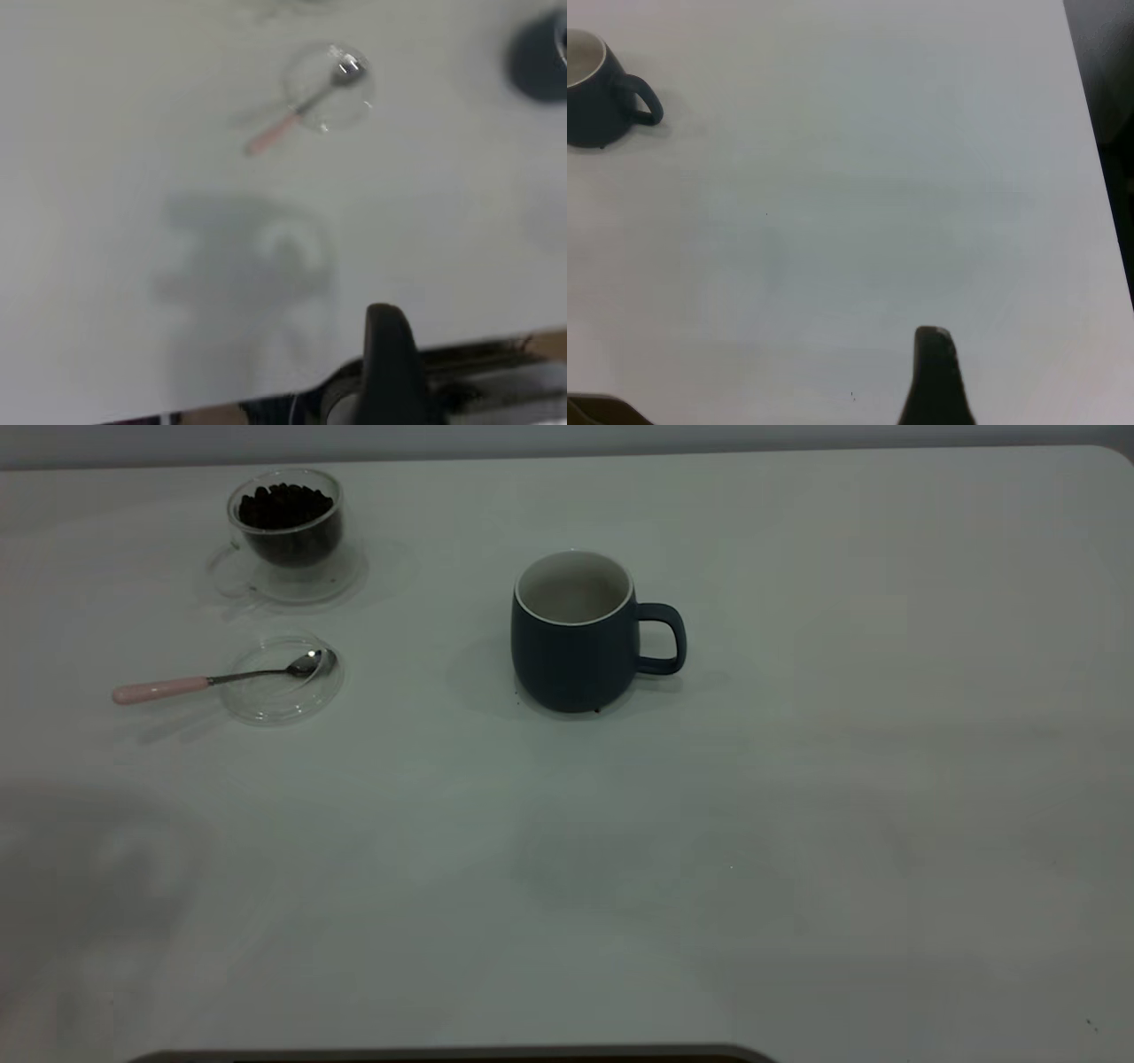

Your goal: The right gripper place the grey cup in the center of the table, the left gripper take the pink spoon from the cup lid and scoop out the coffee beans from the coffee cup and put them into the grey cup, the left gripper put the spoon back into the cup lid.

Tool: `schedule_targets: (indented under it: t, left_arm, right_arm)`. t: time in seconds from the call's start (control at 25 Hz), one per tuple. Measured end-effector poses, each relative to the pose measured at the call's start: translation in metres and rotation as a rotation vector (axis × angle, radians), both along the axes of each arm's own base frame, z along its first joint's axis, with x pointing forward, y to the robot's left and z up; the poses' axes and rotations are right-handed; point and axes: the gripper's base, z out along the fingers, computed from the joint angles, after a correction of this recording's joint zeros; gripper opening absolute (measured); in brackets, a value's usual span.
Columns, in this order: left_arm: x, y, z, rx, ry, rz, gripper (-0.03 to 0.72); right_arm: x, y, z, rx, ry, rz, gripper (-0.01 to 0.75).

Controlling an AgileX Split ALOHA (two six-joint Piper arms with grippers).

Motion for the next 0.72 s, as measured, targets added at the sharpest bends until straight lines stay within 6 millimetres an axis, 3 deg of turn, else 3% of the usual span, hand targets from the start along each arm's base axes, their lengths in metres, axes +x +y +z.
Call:
schedule_targets:
  t: [0.24, 0.6, 0.72]
  left_arm:
    - [-0.075, 0.011, -0.004, 0.03, -0.111, -0.077, 0.548]
    - [-0.175, 0.026, -0.043, 0.011, -0.302, -0.043, 0.548]
    - [-0.193, 0.029, -0.057, -0.004, -0.346, -0.004, 0.548]
  right_arm:
    - [0.0, 0.0, 0.0, 0.0, 0.0, 0.0, 0.591]
    - [0.0, 0.0, 0.0, 0.0, 0.0, 0.0, 0.591]
    - [0.0, 0.0, 0.0, 0.0, 0.0, 0.0, 0.591]
